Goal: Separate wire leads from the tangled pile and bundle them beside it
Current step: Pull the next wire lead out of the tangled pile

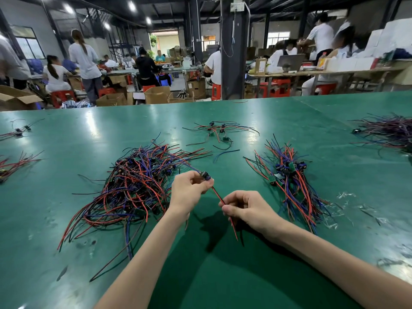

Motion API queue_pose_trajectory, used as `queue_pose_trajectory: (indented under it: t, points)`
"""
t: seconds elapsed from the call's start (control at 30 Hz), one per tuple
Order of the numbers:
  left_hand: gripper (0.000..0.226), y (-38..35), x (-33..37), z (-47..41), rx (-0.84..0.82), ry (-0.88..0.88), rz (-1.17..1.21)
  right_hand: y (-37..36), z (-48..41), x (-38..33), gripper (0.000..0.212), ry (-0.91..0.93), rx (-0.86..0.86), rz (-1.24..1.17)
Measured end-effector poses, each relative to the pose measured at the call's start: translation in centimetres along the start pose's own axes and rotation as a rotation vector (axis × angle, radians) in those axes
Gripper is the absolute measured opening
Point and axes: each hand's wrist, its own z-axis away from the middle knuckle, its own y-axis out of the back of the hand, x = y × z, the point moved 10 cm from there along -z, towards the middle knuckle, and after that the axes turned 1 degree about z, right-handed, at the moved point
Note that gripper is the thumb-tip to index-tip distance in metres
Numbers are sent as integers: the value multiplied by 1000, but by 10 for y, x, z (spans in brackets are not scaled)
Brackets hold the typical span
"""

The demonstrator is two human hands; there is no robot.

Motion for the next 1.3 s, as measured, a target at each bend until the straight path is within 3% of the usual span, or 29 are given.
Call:
queue_pose_trajectory:
  t: [0.2, 0.5, 0.73, 0.97, 1.3]
  points:
    - [20, 25, 15, -8, 119, -111, -187, -13, 5, -4, 11, 18, -73, 34]
    - [25, 26, 17, -6, 158, -142, -311, -18, 9, -7, 15, 102, -88, 233]
    - [24, 31, 10, -8, 168, -91, -293, -23, 11, -11, 22, 150, -134, 273]
    - [23, 30, 3, -9, 164, -64, -280, -25, 15, -14, 16, 183, -148, 295]
    - [20, 31, -12, -16, 150, 3, -137, -18, 13, -16, 40, 195, -143, 354]
